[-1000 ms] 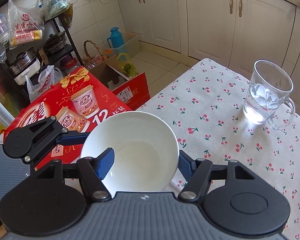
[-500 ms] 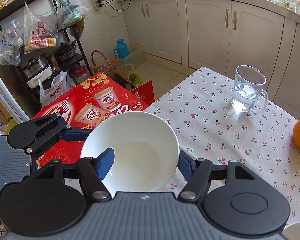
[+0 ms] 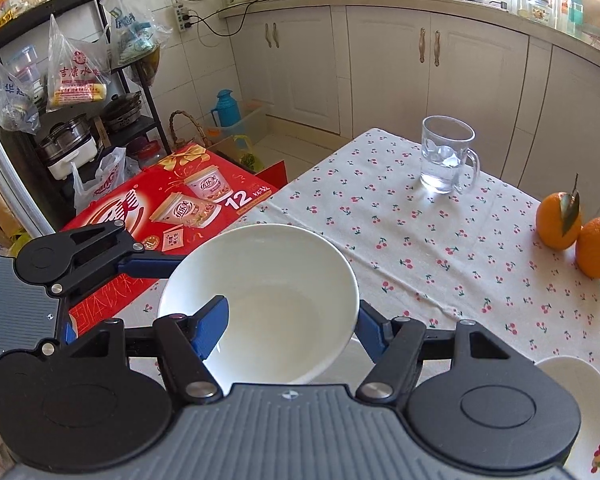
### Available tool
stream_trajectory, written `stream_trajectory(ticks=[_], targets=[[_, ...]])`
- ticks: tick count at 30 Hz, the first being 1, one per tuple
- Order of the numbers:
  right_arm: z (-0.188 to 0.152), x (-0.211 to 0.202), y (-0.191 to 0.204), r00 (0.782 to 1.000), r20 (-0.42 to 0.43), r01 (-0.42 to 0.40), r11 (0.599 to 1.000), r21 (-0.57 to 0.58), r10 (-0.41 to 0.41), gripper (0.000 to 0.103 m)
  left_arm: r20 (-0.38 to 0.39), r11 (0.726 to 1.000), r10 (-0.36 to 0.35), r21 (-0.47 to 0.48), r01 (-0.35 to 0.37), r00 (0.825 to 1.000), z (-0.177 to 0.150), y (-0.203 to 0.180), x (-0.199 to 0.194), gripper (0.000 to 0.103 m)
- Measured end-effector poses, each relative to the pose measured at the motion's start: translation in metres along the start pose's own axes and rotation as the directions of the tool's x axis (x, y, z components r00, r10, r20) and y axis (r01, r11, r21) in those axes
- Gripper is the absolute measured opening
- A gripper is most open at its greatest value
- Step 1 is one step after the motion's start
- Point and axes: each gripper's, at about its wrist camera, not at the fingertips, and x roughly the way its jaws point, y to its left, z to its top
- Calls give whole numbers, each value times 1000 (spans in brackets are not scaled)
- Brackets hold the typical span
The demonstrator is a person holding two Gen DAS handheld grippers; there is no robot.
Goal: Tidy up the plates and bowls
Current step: 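Carry the bowl with the right gripper and lower it onto the bowl stack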
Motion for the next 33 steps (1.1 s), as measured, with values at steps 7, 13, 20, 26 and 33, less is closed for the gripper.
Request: stream_trajectory(ticks=[7,13,20,26,33], targets=[[-20,-13,-13,1000,14,16,999,32,-17,73,-30,1000,-28,1,28,999,0,-15,12,88],[-34,-13,-23,1000,14,19,998,60,-20,73,-63,998,-55,-14,54,996,-2,-21,24,88],[-46,-7,-32,1000,2,19,996,90,-19,73,-94,997,-74,-25,72,993,-7,-24,33,88],[-52,-3,-36,1000,-2,16,995,100,-16,73,-106,997,-79,-25,76,991,-9,-24,37,88],[-56,1,-36,1000,-1,23,995,95,-23,73,-109,995,-93,-38,90,990,-10,-21,39,89]])
